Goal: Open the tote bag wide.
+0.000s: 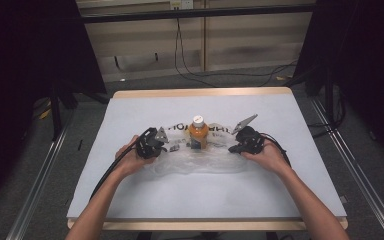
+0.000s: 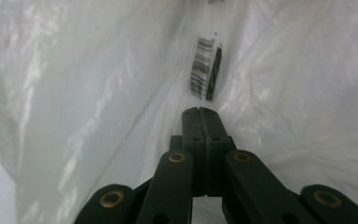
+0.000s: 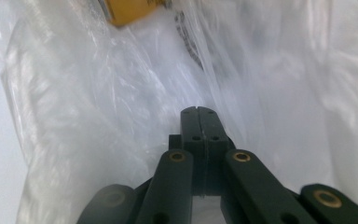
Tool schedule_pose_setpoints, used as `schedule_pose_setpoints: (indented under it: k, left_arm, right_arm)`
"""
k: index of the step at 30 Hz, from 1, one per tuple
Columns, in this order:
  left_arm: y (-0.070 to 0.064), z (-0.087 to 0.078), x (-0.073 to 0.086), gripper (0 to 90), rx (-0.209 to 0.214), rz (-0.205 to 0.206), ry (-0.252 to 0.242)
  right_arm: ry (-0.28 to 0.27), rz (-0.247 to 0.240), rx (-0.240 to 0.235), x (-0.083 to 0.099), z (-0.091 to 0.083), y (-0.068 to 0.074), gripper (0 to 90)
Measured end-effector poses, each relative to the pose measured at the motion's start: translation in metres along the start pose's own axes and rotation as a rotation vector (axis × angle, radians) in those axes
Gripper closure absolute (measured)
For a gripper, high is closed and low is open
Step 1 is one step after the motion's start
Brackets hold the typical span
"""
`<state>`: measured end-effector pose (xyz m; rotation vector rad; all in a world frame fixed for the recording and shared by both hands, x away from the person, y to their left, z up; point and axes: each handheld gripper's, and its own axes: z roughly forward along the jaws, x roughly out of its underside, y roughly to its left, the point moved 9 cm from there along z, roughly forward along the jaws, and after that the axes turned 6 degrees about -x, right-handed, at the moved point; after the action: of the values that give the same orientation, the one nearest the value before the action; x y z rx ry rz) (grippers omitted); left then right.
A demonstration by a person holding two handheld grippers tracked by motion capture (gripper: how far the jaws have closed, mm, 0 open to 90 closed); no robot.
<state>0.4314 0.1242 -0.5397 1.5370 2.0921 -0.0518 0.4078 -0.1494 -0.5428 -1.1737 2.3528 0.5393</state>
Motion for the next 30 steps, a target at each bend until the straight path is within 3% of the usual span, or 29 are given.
schedule_pose_setpoints:
  k: [2,4,5,6,12,16,19,21,26,30]
  left_arm:
    - [0.0,-0.003,0.005,90.0,-0.004,0.044,0.029]
    - [0.001,-0.006,0.009,90.0,-0.004,0.062,0.046]
    - [0.0,-0.006,0.01,90.0,0.0,0.037,0.046]
    - [0.001,-0.007,0.011,90.0,0.0,0.051,0.048]
    - [-0.001,-0.013,0.021,90.0,0.023,0.041,0.052]
    - [-0.006,-0.019,0.029,90.0,0.014,0.044,0.04]
    - [0.0,-0.015,0.026,90.0,-0.046,0.06,0.057]
    - [0.006,-0.012,0.023,90.0,-0.031,0.034,0.057]
    - [0.018,-0.006,0.022,90.0,-0.049,0.018,0.06]
    - [0.024,-0.004,0.023,90.0,-0.003,-0.045,0.038]
  right_arm:
    - [0.022,-0.023,0.011,0.008,-0.006,-0.003,90.0]
    - [0.043,-0.043,0.017,0.012,-0.01,-0.005,90.0]
    - [0.043,-0.043,0.017,0.012,-0.01,-0.005,90.0]
    - [0.052,-0.054,0.027,0.014,-0.011,-0.006,90.0]
    - [0.078,-0.063,0.045,0.026,-0.02,-0.006,90.0]
    - [0.068,-0.064,0.027,0.032,-0.024,-0.002,90.0]
    - [0.042,-0.074,0.015,0.039,-0.027,0.001,90.0]
    - [0.022,-0.034,0.009,0.04,-0.028,-0.002,90.0]
    - [0.017,-0.051,0.018,0.039,-0.028,-0.007,90.0]
    - [0.017,-0.032,0.014,0.039,-0.029,-0.012,90.0]
